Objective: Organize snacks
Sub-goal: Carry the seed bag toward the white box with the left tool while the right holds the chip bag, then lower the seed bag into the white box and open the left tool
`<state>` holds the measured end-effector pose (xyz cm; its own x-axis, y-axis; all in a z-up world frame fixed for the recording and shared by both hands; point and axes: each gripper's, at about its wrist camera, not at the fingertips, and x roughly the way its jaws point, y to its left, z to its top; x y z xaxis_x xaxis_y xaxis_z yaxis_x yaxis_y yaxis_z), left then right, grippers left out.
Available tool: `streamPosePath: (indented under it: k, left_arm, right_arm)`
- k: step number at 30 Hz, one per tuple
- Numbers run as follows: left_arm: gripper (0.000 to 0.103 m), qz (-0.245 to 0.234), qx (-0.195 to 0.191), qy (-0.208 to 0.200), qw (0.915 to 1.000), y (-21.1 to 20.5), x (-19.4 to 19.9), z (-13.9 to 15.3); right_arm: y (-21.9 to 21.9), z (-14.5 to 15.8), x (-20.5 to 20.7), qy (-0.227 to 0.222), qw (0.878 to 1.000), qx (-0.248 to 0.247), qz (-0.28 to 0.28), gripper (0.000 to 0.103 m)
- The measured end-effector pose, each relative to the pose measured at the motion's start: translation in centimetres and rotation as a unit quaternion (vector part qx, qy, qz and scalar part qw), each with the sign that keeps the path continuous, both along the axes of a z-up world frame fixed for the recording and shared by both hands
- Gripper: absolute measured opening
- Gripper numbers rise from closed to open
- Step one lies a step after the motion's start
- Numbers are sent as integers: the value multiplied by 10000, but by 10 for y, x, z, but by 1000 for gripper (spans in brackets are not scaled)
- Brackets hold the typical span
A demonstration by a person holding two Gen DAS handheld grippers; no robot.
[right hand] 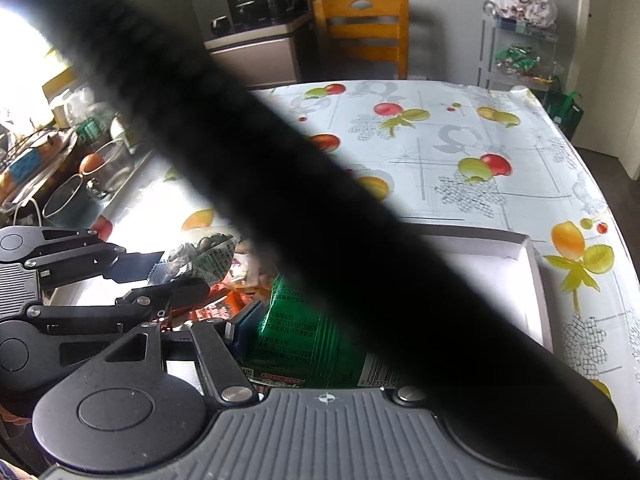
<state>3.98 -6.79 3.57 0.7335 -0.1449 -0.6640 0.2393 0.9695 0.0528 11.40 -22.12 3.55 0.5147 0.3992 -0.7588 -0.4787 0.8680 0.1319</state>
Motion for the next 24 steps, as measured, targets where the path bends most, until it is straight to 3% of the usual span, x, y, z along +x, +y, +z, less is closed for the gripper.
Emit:
streamPosePath:
  k: [13,24]
  left_arm:
    - [20,-659,38,-32,9978,-58,21,1]
    - [20,-836,94,-104,9964,-94,57,-9]
  right_arm:
    - [-66,-10,1,69,9967,-83,-800,66]
    - [-86,-20,16,107,9968,-258,-749,66]
